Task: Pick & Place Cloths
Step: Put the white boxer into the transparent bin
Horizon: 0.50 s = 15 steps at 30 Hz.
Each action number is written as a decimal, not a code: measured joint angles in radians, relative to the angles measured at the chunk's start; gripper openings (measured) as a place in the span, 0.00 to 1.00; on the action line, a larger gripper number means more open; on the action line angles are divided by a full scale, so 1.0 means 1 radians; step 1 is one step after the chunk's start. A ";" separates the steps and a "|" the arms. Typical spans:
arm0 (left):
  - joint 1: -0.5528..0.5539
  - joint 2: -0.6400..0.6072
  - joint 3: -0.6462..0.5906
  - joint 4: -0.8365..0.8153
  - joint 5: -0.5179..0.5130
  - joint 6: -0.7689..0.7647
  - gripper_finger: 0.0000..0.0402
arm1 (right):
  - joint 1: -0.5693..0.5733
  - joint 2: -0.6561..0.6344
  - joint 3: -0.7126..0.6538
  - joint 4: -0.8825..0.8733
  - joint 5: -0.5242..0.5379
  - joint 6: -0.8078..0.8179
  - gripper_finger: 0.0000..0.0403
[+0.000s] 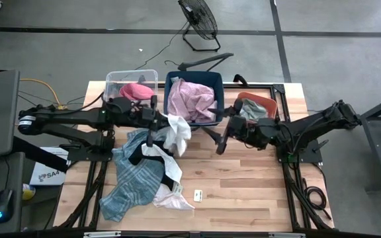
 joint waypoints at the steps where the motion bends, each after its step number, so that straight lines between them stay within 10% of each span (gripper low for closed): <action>1: 0.000 -0.010 0.000 -0.016 -0.016 0.011 0.00 | 0.004 0.000 0.000 0.000 0.000 0.000 0.73; 8: 0.000 -0.142 0.000 -0.099 -0.243 0.073 0.00 | 0.030 0.000 0.000 -0.070 0.021 0.077 0.72; 15: 0.000 -0.270 0.001 -0.161 -0.683 0.145 0.00 | 0.031 0.000 0.000 -0.128 0.027 0.152 0.72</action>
